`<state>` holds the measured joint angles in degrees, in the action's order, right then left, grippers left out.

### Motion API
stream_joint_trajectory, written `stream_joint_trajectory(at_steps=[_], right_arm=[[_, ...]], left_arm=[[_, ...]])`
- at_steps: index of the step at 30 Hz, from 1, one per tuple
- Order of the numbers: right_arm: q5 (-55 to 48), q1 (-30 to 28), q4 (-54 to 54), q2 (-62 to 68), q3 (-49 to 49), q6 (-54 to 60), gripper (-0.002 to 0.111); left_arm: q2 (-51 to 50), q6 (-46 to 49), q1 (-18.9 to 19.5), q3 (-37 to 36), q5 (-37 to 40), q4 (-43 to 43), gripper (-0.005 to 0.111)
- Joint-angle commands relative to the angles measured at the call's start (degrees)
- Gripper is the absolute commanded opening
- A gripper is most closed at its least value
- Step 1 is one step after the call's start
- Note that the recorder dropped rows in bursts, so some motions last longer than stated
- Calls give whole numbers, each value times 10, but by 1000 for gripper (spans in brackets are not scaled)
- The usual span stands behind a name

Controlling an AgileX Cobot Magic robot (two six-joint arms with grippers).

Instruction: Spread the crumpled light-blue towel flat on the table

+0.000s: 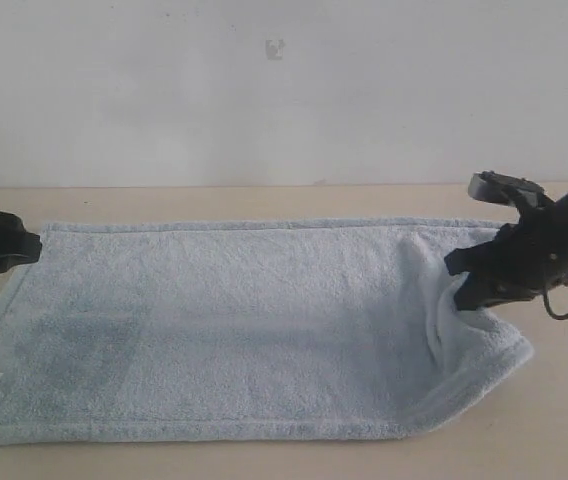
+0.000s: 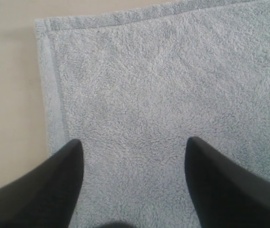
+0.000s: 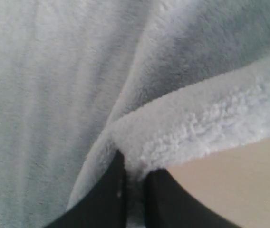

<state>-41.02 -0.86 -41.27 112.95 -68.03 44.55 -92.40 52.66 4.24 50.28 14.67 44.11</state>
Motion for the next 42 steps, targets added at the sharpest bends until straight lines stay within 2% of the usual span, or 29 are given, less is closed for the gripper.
stream_joint_trajectory(at_steps=[1, 4, 7, 9, 11, 14, 17, 21, 23, 28, 33, 38, 42], right_arm=[[7, 70, -1, -15, -1, 10, 14], [22, 118, 3, -18, -1, 10, 21], [61, 154, 3, -26, -1, 8, 21], [92, 172, 3, -34, -1, 8, 17], [104, 185, 3, -40, -5, 8, 2], [56, 195, 11, -40, -24, 8, 3], [10, 197, 35, -40, -35, 10, 18], [7, 196, 92, -47, -36, -22, 54], [9, 196, 126, -54, -36, -44, 64], [14, 196, 222, -86, -36, -108, 60], [-7, 197, 228, -135, -36, -115, 58], [-13, 166, 366, -150, -21, -231, 58], [-6, 140, 379, -130, 8, -221, 58]], left_arm=[[0, 2, -3, 2, -1, 16, 59], [0, 2, -3, 2, 3, 17, 59], [0, 2, -3, 2, 4, 17, 59], [0, 2, -3, 2, 4, 18, 59], [0, 3, -3, 2, 4, 18, 59], [0, 3, -3, 2, 4, 20, 59], [0, 3, -3, 2, 4, 20, 59], [0, 4, -3, 2, 6, 19, 59], [0, 4, -3, 2, 6, 19, 59], [0, 4, -3, 2, 6, 19, 59], [0, 4, -3, 2, 6, 19, 59], [0, 4, -3, 2, 7, 32, 59], [0, 4, -3, 2, 7, 36, 59]])
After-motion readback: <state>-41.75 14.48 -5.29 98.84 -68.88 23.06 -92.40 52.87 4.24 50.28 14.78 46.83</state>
